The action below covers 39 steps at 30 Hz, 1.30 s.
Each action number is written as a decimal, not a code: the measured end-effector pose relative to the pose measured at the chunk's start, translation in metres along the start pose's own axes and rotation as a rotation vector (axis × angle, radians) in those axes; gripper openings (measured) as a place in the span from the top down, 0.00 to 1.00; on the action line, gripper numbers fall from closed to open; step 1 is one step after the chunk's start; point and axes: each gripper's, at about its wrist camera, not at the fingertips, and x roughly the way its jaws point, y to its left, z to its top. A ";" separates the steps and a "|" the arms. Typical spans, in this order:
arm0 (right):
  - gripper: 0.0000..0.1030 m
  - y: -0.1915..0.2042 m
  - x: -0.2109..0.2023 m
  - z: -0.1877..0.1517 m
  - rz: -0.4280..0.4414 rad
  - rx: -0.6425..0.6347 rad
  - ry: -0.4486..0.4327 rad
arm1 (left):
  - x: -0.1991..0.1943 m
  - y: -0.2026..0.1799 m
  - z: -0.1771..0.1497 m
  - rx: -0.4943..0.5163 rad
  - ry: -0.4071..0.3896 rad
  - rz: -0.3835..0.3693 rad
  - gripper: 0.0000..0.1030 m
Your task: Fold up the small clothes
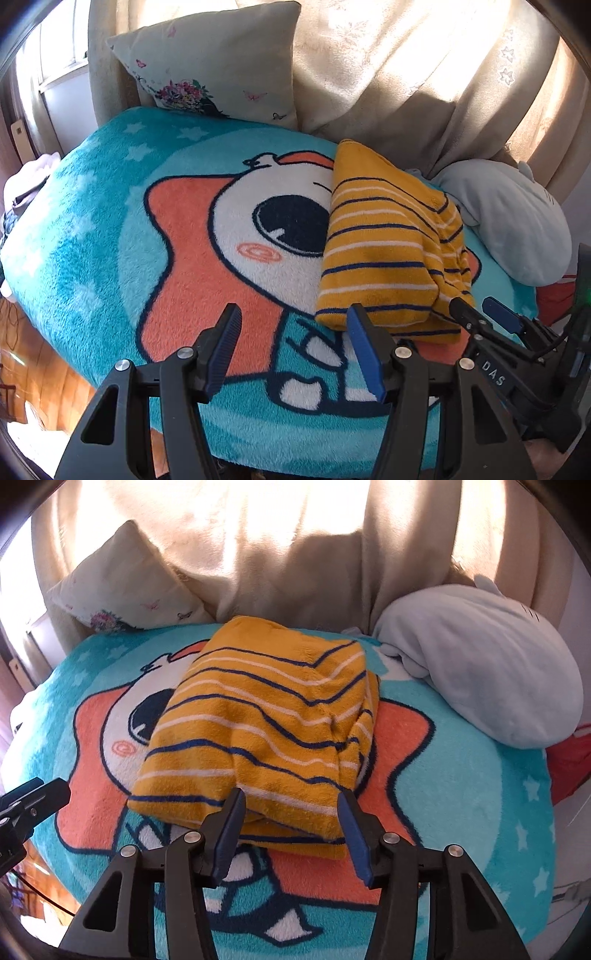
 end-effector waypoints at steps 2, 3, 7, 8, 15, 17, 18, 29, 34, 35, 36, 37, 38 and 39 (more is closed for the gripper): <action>0.45 0.007 -0.002 -0.001 -0.020 -0.031 -0.005 | -0.005 0.002 -0.001 -0.008 -0.010 0.002 0.43; 0.45 0.010 -0.003 -0.001 -0.027 -0.044 -0.006 | -0.007 0.003 -0.002 -0.011 -0.014 0.003 0.43; 0.45 0.016 0.000 -0.001 -0.033 -0.069 0.015 | -0.011 0.008 -0.003 -0.028 -0.021 -0.001 0.43; 0.45 0.017 0.000 -0.001 -0.032 -0.070 0.018 | -0.012 0.009 -0.003 -0.029 -0.028 0.007 0.43; 0.45 0.019 -0.003 -0.003 -0.022 -0.044 -0.012 | -0.042 -0.001 -0.006 0.061 -0.221 0.210 0.41; 0.45 0.016 -0.004 -0.002 -0.016 -0.019 -0.018 | -0.051 -0.002 -0.005 0.072 -0.286 0.269 0.31; 0.45 0.015 -0.004 -0.001 -0.011 -0.008 -0.022 | -0.057 -0.003 -0.005 0.073 -0.328 0.306 0.26; 0.41 0.015 -0.021 0.002 0.020 0.044 -0.100 | -0.098 0.003 0.003 0.020 -0.490 0.357 0.13; 0.39 0.013 -0.020 -0.001 0.013 0.058 -0.087 | -0.078 -0.004 0.003 0.069 -0.402 0.321 0.12; 0.39 0.012 -0.018 -0.002 0.009 0.064 -0.080 | -0.072 -0.004 0.003 0.073 -0.370 0.306 0.12; 0.39 0.011 -0.016 -0.003 0.002 0.067 -0.068 | -0.068 -0.004 0.002 0.073 -0.347 0.296 0.12; 0.39 0.010 -0.015 -0.005 -0.002 0.071 -0.064 | -0.061 -0.004 0.002 0.072 -0.317 0.281 0.12; 0.39 0.009 -0.014 -0.006 -0.008 0.076 -0.058 | -0.058 -0.005 0.000 0.071 -0.299 0.273 0.12; 0.39 0.007 -0.012 -0.007 -0.015 0.082 -0.050 | -0.052 -0.005 0.000 0.074 -0.276 0.264 0.13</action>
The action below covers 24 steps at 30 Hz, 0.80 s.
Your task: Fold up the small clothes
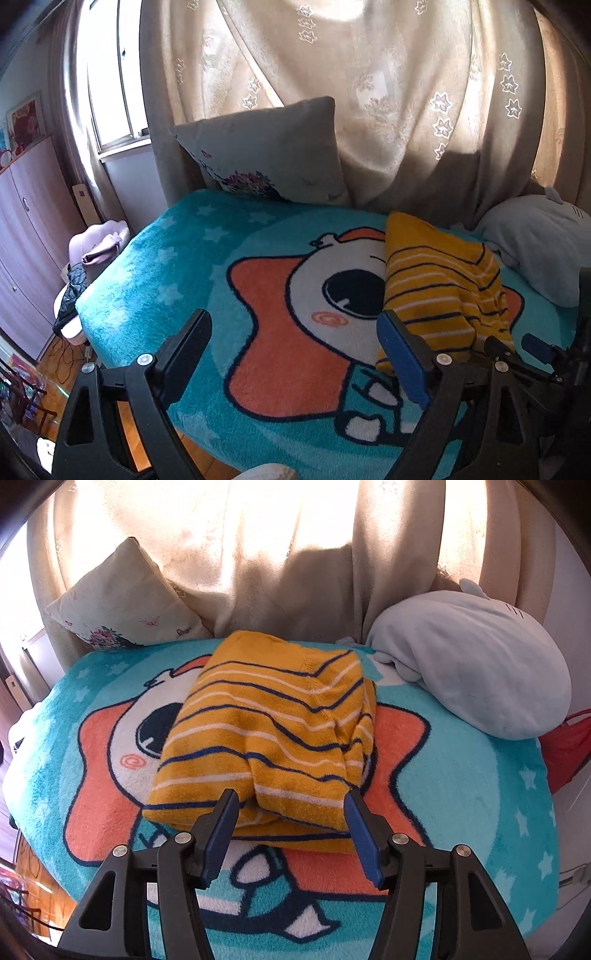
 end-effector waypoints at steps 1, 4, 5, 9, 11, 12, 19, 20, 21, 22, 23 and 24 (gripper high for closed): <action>0.39 -0.001 0.001 0.000 -0.004 0.003 0.004 | 0.002 -0.001 -0.002 0.003 0.012 -0.004 0.13; 0.39 -0.006 0.005 -0.002 -0.022 0.019 0.019 | 0.009 -0.005 -0.005 0.019 0.044 -0.021 0.13; 0.39 -0.007 0.007 -0.003 -0.031 0.024 0.024 | 0.012 -0.007 -0.006 0.024 0.057 -0.028 0.13; 0.39 -0.012 0.012 -0.005 -0.053 0.032 0.040 | 0.026 -0.012 -0.009 0.037 0.112 -0.054 0.13; 0.38 -0.014 0.015 -0.006 -0.065 0.033 0.046 | 0.033 -0.017 -0.011 0.050 0.133 -0.064 0.12; 0.38 -0.015 0.016 -0.006 -0.069 0.034 0.050 | 0.034 -0.018 -0.011 0.056 0.138 -0.067 0.13; 0.38 -0.036 0.019 -0.006 -0.091 0.096 0.046 | 0.053 -0.022 -0.007 0.071 0.184 -0.098 0.13; 0.38 -0.043 0.019 -0.005 -0.093 0.114 0.041 | 0.057 -0.020 -0.004 0.062 0.194 -0.107 0.13; 0.38 -0.051 0.018 -0.004 -0.090 0.134 0.035 | 0.062 -0.019 -0.002 0.053 0.202 -0.119 0.12; 0.37 -0.058 0.019 -0.003 -0.081 0.156 0.033 | 0.068 -0.017 0.003 0.038 0.211 -0.140 0.12; 0.36 -0.069 0.020 0.000 -0.061 0.190 0.035 | 0.073 -0.017 0.007 0.030 0.214 -0.154 0.13; 0.35 -0.081 0.023 0.002 -0.023 0.233 0.043 | 0.079 -0.018 0.012 0.026 0.219 -0.175 0.13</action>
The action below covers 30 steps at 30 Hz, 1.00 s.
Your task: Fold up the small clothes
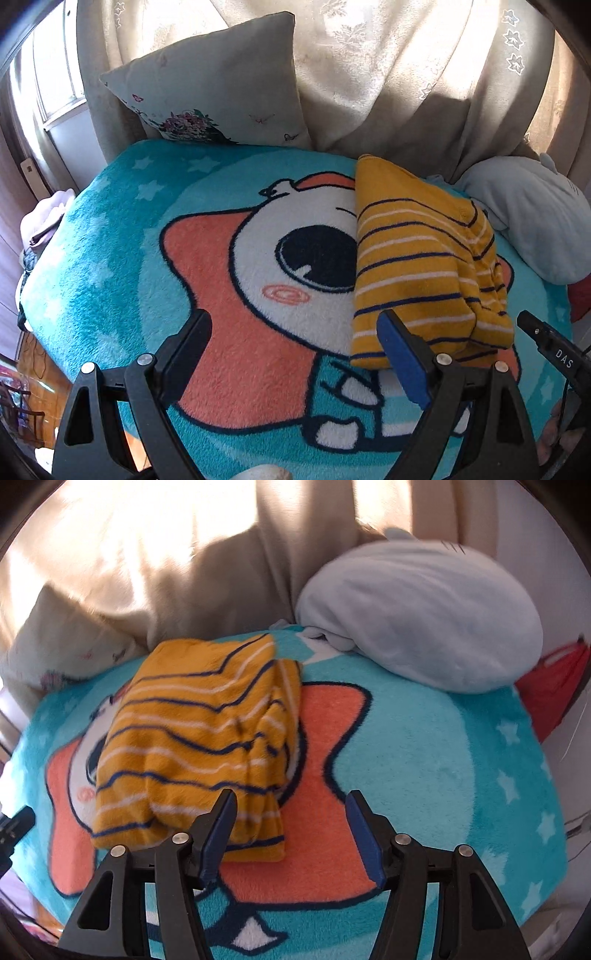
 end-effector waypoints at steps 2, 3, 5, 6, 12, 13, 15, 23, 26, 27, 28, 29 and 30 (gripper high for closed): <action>0.34 -0.020 0.006 0.011 0.091 0.085 0.023 | 0.013 -0.003 0.016 0.013 0.029 -0.046 0.12; 0.33 -0.032 0.011 0.018 0.160 0.137 0.030 | 0.024 -0.006 0.025 0.016 0.054 -0.077 0.13; 0.31 -0.041 0.021 0.029 0.219 0.185 0.039 | 0.046 -0.013 0.037 0.015 0.098 -0.138 0.13; 0.31 -0.044 0.031 0.037 0.241 0.193 0.049 | 0.057 -0.017 0.040 0.018 0.123 -0.158 0.13; 0.29 -0.037 0.092 0.066 0.304 0.182 0.139 | 0.123 -0.038 0.050 0.042 0.216 -0.216 0.12; 0.29 -0.037 0.101 0.069 0.305 0.187 0.151 | 0.130 -0.038 0.050 0.028 0.226 -0.231 0.12; 0.29 -0.033 0.118 0.074 0.318 0.198 0.171 | 0.141 -0.033 0.049 -0.023 0.251 -0.276 0.11; 0.44 -0.014 0.145 0.094 0.350 0.170 0.192 | 0.153 -0.019 0.045 -0.140 0.323 -0.440 0.16; 0.68 -0.002 0.140 0.097 0.379 0.153 0.206 | 0.151 -0.022 0.047 -0.208 0.366 -0.523 0.54; 0.69 0.006 0.134 0.100 0.367 0.126 0.203 | 0.146 -0.023 0.048 -0.192 0.346 -0.505 0.57; 0.71 0.010 0.129 0.102 0.377 0.120 0.201 | 0.140 -0.024 0.049 -0.177 0.327 -0.491 0.58; 0.72 0.011 0.125 0.103 0.395 0.127 0.200 | 0.135 -0.023 0.052 -0.171 0.315 -0.481 0.59; 0.72 0.013 0.118 0.107 0.436 0.148 0.197 | 0.131 -0.021 0.054 -0.171 0.303 -0.471 0.59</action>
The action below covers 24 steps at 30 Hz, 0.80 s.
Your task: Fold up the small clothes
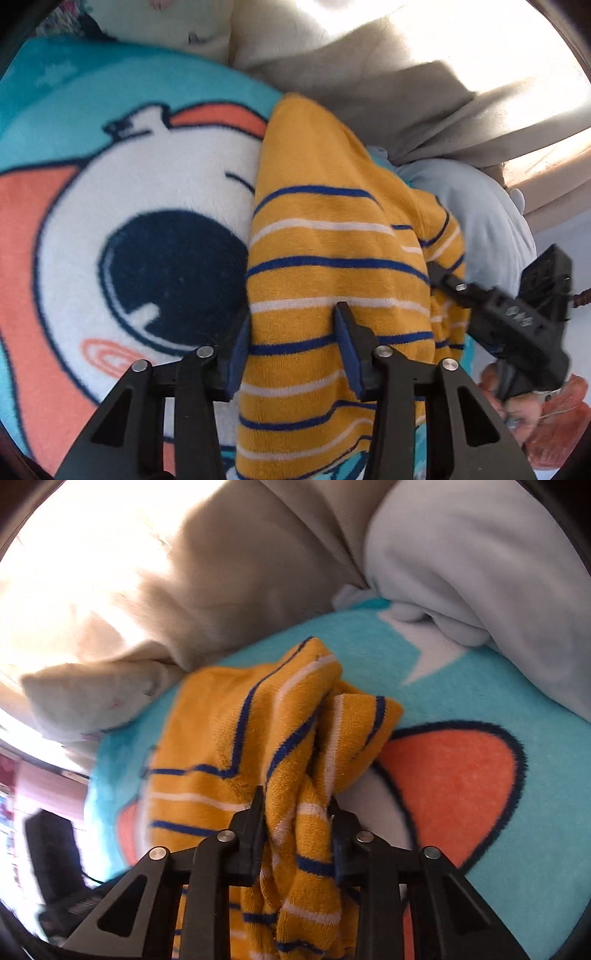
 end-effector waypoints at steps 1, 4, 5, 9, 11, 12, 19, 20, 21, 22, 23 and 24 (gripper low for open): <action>0.73 0.004 -0.002 0.002 0.028 0.008 -0.006 | -0.006 -0.001 0.002 0.001 -0.015 0.004 0.59; 0.74 0.024 -0.019 0.006 0.132 0.014 -0.033 | -0.029 -0.004 0.011 0.011 -0.067 -0.005 0.65; 0.74 0.032 -0.023 0.007 0.165 0.011 -0.040 | -0.038 -0.007 0.015 0.025 -0.085 -0.002 0.65; 0.76 0.060 -0.033 0.010 0.259 -0.009 -0.069 | -0.052 -0.018 0.031 0.081 -0.125 0.034 0.65; 0.77 0.061 -0.031 0.010 0.249 -0.012 -0.088 | -0.052 -0.021 0.033 0.106 -0.127 0.063 0.62; 0.77 0.057 -0.029 0.009 0.234 0.000 -0.093 | -0.050 -0.020 0.032 0.115 -0.123 0.071 0.59; 0.75 0.004 0.000 -0.011 -0.187 -0.038 -0.077 | -0.040 -0.015 0.022 0.176 -0.113 0.172 0.47; 0.71 -0.001 0.000 -0.014 -0.203 -0.033 -0.075 | -0.039 -0.012 0.018 0.187 -0.116 0.191 0.45; 0.70 -0.002 -0.003 -0.017 -0.211 -0.031 -0.086 | -0.039 -0.010 0.014 0.203 -0.123 0.220 0.45; 0.69 0.000 -0.007 -0.019 -0.217 -0.034 -0.100 | -0.038 -0.008 0.012 0.219 -0.132 0.252 0.45; 0.69 0.006 -0.015 -0.021 -0.235 -0.048 -0.126 | -0.038 -0.007 0.010 0.234 -0.139 0.280 0.44; 0.69 0.012 -0.022 -0.023 -0.252 -0.063 -0.146 | -0.036 -0.004 0.008 0.250 -0.146 0.315 0.44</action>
